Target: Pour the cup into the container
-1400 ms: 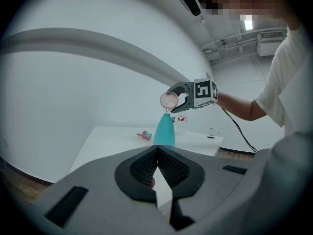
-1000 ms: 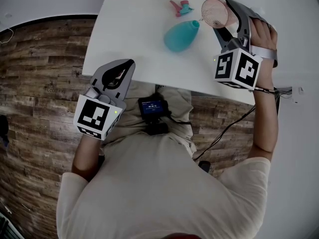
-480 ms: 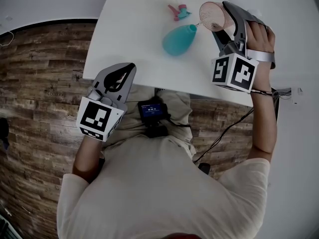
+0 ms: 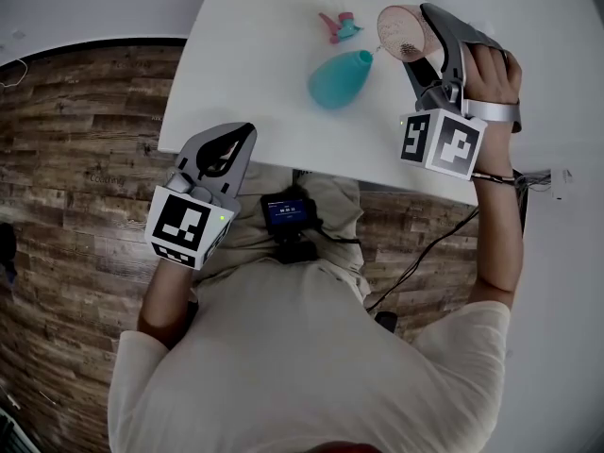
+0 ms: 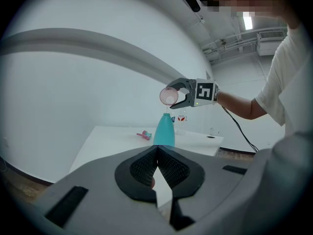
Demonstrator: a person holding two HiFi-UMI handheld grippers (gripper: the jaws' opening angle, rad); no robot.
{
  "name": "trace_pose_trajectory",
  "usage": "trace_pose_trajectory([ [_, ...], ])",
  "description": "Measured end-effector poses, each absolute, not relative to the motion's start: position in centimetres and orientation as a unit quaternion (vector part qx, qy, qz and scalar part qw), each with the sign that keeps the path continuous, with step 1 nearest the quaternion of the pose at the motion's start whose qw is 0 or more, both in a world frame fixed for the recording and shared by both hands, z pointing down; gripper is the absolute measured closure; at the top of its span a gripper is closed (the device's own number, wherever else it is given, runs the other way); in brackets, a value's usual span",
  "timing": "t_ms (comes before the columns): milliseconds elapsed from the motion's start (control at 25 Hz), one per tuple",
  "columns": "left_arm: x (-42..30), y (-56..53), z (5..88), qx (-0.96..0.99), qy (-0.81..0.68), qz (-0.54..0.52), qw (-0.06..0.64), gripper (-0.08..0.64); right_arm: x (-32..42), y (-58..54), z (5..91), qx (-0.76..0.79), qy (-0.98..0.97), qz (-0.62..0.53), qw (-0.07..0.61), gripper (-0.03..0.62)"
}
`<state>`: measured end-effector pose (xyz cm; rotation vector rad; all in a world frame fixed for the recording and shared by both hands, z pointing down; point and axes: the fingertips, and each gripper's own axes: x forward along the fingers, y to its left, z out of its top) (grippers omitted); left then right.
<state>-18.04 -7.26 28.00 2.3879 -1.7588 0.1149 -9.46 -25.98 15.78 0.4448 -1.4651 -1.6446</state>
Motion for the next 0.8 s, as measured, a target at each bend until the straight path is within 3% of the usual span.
trace_pose_trajectory([
  [440, -18.0, -7.3, 28.0, 0.801, -0.591, 0.04, 0.086, 0.548, -9.9, -25.3, 15.7, 0.166, -0.542, -0.712, 0.415, 0.232],
  [800, -17.7, -7.4, 27.9, 0.8, -0.594, 0.05, 0.073, 0.548, -10.6, -24.0, 16.5, 0.167, -0.441, -0.811, 0.346, 0.232],
])
